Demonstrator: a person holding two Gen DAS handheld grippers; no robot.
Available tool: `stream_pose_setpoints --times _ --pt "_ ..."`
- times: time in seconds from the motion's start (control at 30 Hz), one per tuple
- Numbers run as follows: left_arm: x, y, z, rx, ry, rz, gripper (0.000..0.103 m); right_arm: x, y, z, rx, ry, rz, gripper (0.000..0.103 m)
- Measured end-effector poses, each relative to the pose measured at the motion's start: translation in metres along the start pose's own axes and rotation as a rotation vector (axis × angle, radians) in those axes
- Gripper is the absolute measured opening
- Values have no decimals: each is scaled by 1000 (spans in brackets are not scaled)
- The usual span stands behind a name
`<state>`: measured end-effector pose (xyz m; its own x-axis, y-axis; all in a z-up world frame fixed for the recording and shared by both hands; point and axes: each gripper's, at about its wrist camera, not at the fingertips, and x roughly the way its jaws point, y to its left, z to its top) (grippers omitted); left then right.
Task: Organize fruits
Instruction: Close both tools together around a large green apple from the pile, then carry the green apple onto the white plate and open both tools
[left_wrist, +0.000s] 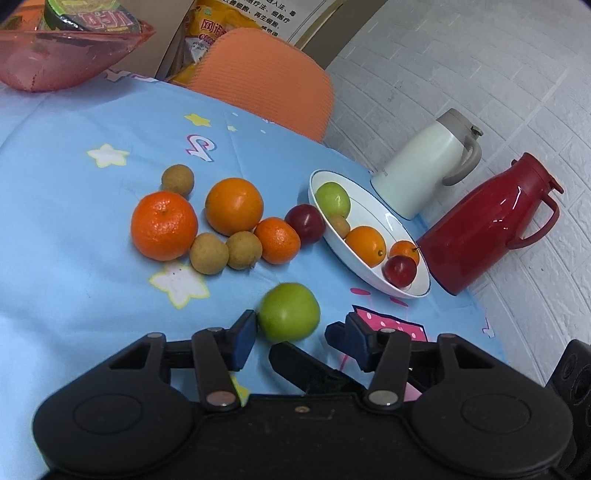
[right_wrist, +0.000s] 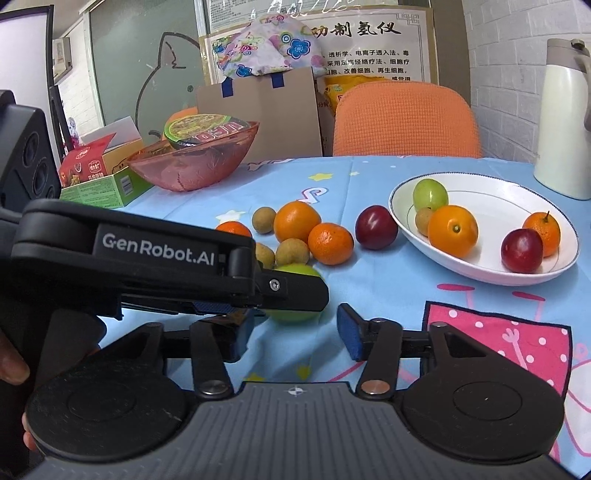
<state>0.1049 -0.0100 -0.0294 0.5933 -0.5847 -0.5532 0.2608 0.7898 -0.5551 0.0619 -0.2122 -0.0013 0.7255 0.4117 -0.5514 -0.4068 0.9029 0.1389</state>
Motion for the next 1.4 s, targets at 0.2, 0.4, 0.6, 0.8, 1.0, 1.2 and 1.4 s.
stream_pose_setpoints --times 0.2,0.4,0.6,0.8,1.0,1.2,1.4 --pt "5 1 5 15 9 10 77 7 1 4 -18 0 9 95" --pt "5 1 3 28 18 1 77 8 1 3 -20 16 24 95" --pt "1 -4 -5 38 27 -5 77 0 5 0 -41 7 12 95" --pt "-2 -8 -11 38 27 -4 77 -5 4 -6 -28 15 13 93" --pt "1 -12 -11 44 19 17 77 -4 2 -7 -12 11 19 81" --pt "6 -30 -5 76 10 2 77 -16 -7 -1 2 -31 -19 81" --pt "24 -69 16 166 -9 -55 77 -29 -33 15 26 -114 -88 80"
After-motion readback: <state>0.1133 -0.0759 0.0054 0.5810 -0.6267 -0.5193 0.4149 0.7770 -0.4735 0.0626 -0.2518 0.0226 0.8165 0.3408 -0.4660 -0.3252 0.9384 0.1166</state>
